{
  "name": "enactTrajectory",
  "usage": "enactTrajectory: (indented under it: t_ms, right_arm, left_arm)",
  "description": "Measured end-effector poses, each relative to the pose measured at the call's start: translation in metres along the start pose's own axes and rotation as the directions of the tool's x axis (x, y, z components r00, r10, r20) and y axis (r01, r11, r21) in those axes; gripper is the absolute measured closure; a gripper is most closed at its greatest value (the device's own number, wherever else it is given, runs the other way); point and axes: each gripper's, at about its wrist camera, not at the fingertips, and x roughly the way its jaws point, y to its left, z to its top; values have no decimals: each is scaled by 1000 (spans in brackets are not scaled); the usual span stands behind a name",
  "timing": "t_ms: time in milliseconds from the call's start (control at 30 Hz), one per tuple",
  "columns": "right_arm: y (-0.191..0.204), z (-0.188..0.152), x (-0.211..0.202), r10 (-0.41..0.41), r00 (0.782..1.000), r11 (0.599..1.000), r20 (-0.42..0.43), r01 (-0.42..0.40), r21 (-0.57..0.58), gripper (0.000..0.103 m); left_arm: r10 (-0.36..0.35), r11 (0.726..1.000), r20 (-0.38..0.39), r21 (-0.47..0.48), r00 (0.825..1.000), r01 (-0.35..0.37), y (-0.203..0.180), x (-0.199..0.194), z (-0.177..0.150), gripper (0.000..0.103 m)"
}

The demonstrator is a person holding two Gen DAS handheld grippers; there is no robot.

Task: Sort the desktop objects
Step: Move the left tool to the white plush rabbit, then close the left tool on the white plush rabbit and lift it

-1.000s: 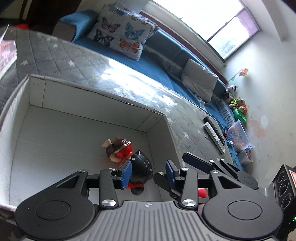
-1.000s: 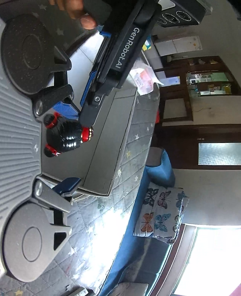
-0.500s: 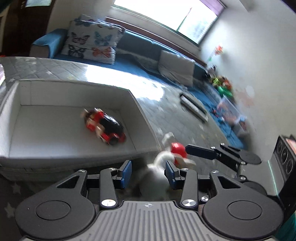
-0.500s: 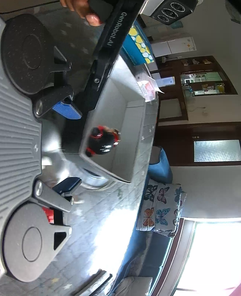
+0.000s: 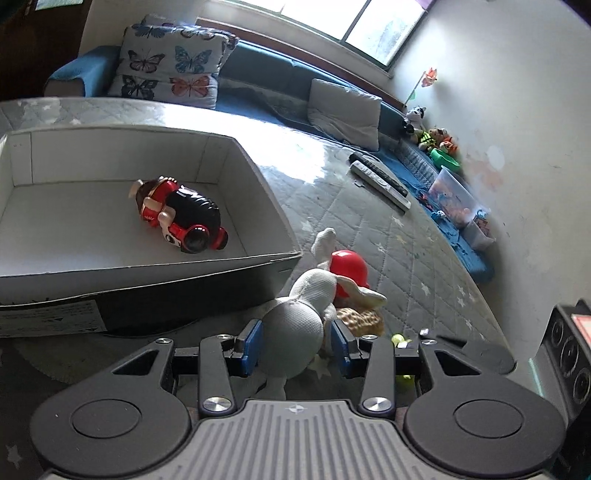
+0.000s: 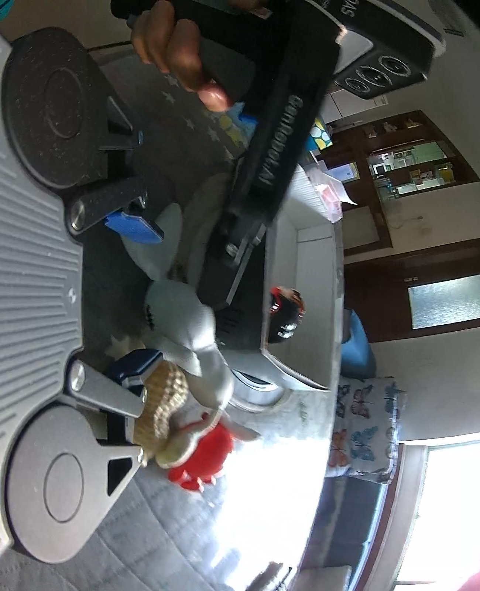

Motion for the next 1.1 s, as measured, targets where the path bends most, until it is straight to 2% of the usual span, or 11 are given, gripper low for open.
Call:
enactTrajectory:
  t_ms: [233, 300, 400, 500, 667, 867, 1100]
  right_arm:
    - [-4, -1, 16, 5, 1000, 999, -18, -4, 50, 39]
    - [-7, -1, 21, -2, 1000, 997, -25, 4, 77, 39]
    - [-12, -1, 26, 9, 1000, 992, -27, -5, 123, 45]
    - [-13, -1, 27, 9, 1000, 990, -27, -5, 142, 46]
    - [-9, -2, 23, 8, 1000, 989, -25, -5, 147, 53]
    - [4, -2, 3, 4, 1000, 994, 11, -5, 105, 54]
    - [24, 25, -20, 24, 997, 1000, 79, -24, 8, 54]
  left_arm:
    - [3, 999, -37, -34, 999, -5, 12, 15, 2, 60]
    - [-15, 998, -52, -60, 999, 12, 17, 19, 1, 60]
    - [-45, 995, -60, -92, 997, 39, 23, 20, 0, 60]
    - [-62, 993, -62, -103, 996, 55, 27, 20, 1, 61]
    - [-61, 995, -54, -88, 997, 56, 24, 11, -3, 65]
    - [-67, 996, -14, -65, 998, 66, 16, -13, -7, 66]
    - [-55, 995, 99, -83, 994, 63, 15, -54, 0, 67]
